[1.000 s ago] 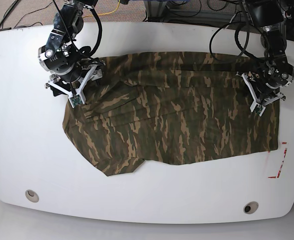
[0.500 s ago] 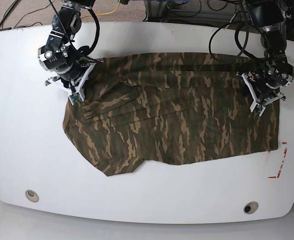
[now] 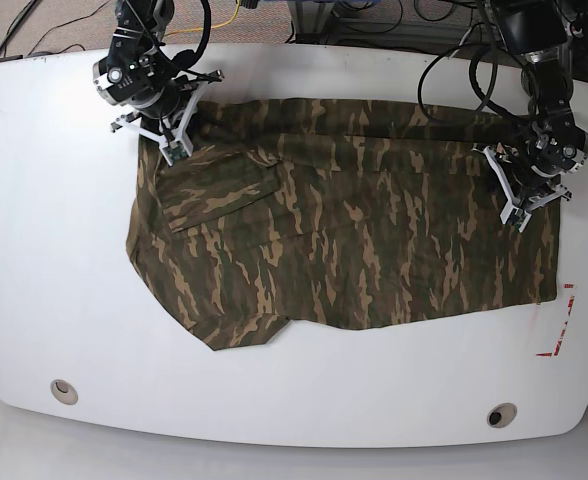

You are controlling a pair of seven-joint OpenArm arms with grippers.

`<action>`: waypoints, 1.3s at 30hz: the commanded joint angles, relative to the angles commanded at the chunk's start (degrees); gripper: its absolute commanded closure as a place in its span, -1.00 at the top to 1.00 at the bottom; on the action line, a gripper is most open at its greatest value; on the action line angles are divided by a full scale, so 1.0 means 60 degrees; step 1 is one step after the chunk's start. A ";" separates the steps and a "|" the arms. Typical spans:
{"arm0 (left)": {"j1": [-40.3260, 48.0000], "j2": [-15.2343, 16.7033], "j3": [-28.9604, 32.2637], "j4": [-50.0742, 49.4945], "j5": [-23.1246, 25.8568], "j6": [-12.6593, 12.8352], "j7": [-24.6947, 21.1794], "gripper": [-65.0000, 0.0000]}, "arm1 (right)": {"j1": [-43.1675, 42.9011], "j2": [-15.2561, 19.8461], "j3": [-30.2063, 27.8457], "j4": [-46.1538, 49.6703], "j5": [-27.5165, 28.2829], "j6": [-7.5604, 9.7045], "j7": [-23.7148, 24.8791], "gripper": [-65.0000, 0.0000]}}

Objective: Layout the t-shirt on the table in an organized manner, then fold the t-shirt properly
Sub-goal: 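Raise the right gripper and move it back toward the collar edge, then grasp the shirt's edge corners with the right and left grippers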

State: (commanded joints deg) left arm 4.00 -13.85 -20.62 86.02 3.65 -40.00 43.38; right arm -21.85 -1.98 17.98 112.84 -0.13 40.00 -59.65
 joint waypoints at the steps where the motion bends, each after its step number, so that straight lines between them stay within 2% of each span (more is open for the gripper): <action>1: 0.0000 0.0000 0.0000 0.0000 0.0000 0.0000 0.0000 -0.40 | -0.0059 0.0000 0.0000 0.0000 0.0015 0.0000 0.0000 -0.87; 9: -0.0015 -0.0015 0.0000 0.0000 0.0029 0.0000 -0.0015 -0.40 | -0.0322 0.0059 -0.0073 0.0000 0.0015 0.0000 0.0000 -0.87; 15: -0.0015 -0.0044 0.0000 -0.0015 0.0029 0.0000 -0.0015 -0.40 | -0.0396 0.0484 -0.0117 -0.0029 0.0015 0.0000 0.0000 -0.87; 24: -0.0205 -0.0498 0.0000 -0.0059 -0.0015 0.0000 -0.0015 -0.40 | -0.0542 0.1260 -0.0117 -0.0190 0.0015 0.0000 0.0000 -0.87; 32: -0.0264 -0.0689 0.0000 -0.0059 -0.0015 0.0000 -0.0015 -0.40 | -0.0557 0.2007 -0.0103 -0.1055 0.1407 0.0000 0.0015 -0.87; 35: -0.0264 -0.0689 0.0000 -0.0059 -0.0015 0.0000 -0.0015 -0.40 | -0.0571 0.2022 -0.0088 -0.1055 0.1729 0.0000 0.0015 -0.72; 37: -0.0264 -0.0659 0.0000 -0.0015 -0.0015 0.0000 -0.0015 -0.39 | -0.0586 0.2007 -0.0088 -0.0923 0.1875 0.0000 0.0015 -0.46; 38: -0.0264 -0.0645 0.0000 0.0000 -0.0015 0.0000 -0.0015 -0.39 | -0.0586 0.1963 -0.0088 -0.0791 0.1890 0.0000 0.0015 -0.24; 39: -0.0264 -0.0645 0.0000 0.0015 -0.0015 0.0000 -0.0015 -0.39 | -0.0586 0.1949 -0.0088 -0.0718 0.1905 0.0000 0.0015 -0.15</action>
State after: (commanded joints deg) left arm 2.42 -17.71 -20.62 86.11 3.56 -40.00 43.30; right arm -25.36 9.71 17.45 108.53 11.30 40.00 -59.56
